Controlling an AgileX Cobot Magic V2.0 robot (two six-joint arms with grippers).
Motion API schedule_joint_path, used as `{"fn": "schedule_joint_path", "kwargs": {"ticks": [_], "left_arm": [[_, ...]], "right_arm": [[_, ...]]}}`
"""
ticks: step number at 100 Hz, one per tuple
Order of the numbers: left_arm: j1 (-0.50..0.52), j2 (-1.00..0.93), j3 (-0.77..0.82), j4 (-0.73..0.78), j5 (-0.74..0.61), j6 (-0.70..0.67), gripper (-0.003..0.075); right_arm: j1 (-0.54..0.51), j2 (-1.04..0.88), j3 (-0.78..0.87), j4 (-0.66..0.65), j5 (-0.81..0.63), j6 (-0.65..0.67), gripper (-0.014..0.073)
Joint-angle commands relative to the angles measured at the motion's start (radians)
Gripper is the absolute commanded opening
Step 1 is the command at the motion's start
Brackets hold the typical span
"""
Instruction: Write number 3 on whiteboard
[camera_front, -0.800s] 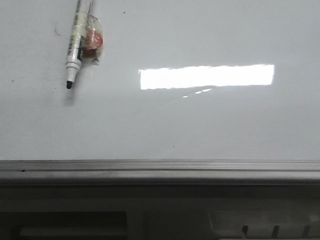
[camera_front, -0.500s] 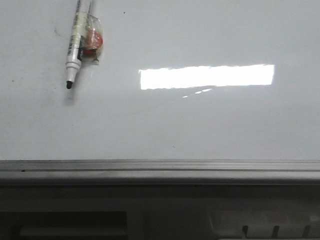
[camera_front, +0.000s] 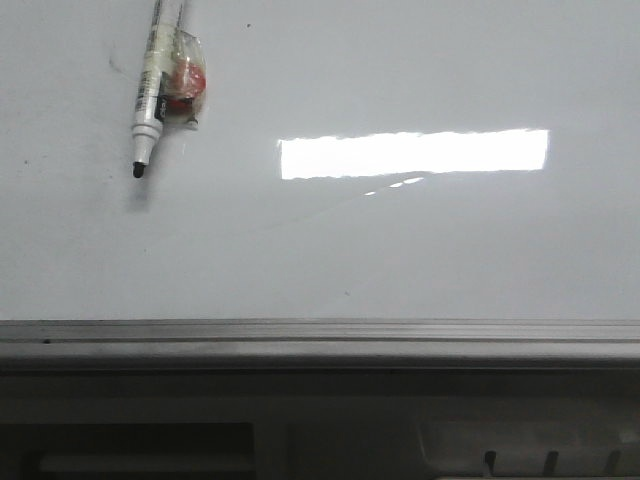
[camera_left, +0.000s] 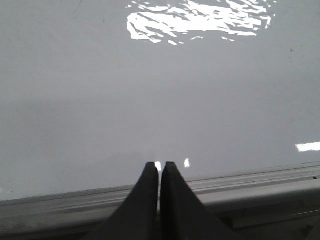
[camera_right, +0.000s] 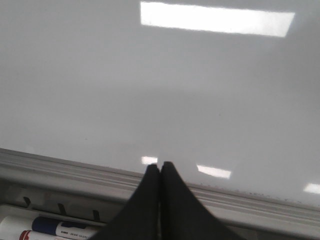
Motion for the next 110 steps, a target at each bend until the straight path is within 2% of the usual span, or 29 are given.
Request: {"fn": "schedule_joint_path", "kwargs": {"ticks": [1, 10, 15, 20, 24, 28, 33, 47, 54, 59, 66, 80, 85, 92, 97, 105, 107, 108, 110], "left_arm": [[0.000, -0.022, 0.012, -0.010, -0.051, -0.004, -0.0021], [0.000, -0.022, 0.012, 0.027, -0.067, 0.005, -0.0021], [0.000, -0.022, 0.012, -0.028, -0.102, 0.003, -0.0021], [0.000, -0.022, 0.012, -0.193, -0.149, -0.011, -0.0021], [0.000, -0.022, 0.012, -0.384, -0.187, -0.019, -0.0021], [0.000, -0.022, 0.012, -0.569, -0.227, -0.019, -0.0021], [0.000, -0.022, 0.012, -0.730, -0.269, -0.019, -0.0021], [0.000, -0.022, 0.008, -0.993, -0.316, -0.019, -0.0021], [0.000, -0.022, 0.006, -1.072, -0.321, -0.019, -0.0021], [-0.002, -0.022, -0.014, -1.059, -0.305, -0.016, -0.0021], [-0.008, -0.012, -0.065, -0.969, -0.236, 0.013, -0.0021], [-0.010, 0.126, -0.238, -0.685, -0.037, 0.013, -0.0021], [-0.010, 0.208, -0.313, -0.580, 0.032, 0.015, -0.0020], [-0.010, 0.341, -0.421, -0.480, 0.140, 0.077, 0.0003], [-0.010, 0.436, -0.504, -0.465, 0.225, 0.177, 0.0073], [-0.010, 0.586, -0.598, -0.470, 0.337, 0.284, 0.0282], [-0.010, 0.619, -0.619, -0.475, 0.355, 0.292, 0.0338], [-0.010, 0.619, -0.625, -0.477, 0.360, 0.294, 0.0338], [-0.010, 0.659, -0.643, -0.495, 0.375, 0.301, 0.0404]], "right_arm": [[-0.005, -0.012, 0.031, -0.010, -0.045, -0.004, -0.0061], [-0.005, -0.012, 0.030, -0.025, -0.137, -0.004, -0.0061], [-0.005, -0.012, 0.030, -0.025, -0.205, -0.004, -0.0061], [-0.005, -0.012, 0.030, -0.003, -0.290, -0.004, -0.0061], [-0.005, -0.012, 0.030, 0.052, -0.375, 0.015, -0.0061], [-0.005, -0.012, 0.030, 0.151, -0.455, 0.052, -0.0061], [-0.005, -0.012, 0.030, 0.255, -0.524, 0.102, -0.0061], [-0.005, -0.012, 0.030, 0.412, -0.551, 0.103, -0.0061], [-0.005, -0.012, 0.025, 0.504, -0.543, 0.112, -0.0061], [-0.005, -0.012, 0.005, 0.554, -0.536, 0.123, -0.0061], [-0.005, -0.012, -0.053, 0.540, -0.466, 0.118, -0.0061], [-0.005, 0.059, -0.242, 0.337, -0.107, 0.116, -0.0044], [-0.005, 0.103, -0.304, 0.305, -0.014, 0.099, 0.0006], [-0.005, 0.162, -0.379, 0.305, 0.052, 0.036, 0.0136], [-0.005, 0.200, -0.426, 0.305, 0.072, 0.030, 0.0272], [-0.005, 0.261, -0.477, 0.305, 0.099, 0.030, 0.0454], [-0.005, 0.275, -0.483, 0.305, 0.104, 0.036, 0.0475], [-0.005, 0.279, -0.486, 0.305, 0.107, 0.030, 0.0485], [-0.005, 0.294, -0.496, 0.305, 0.113, 0.030, 0.0517]]}}
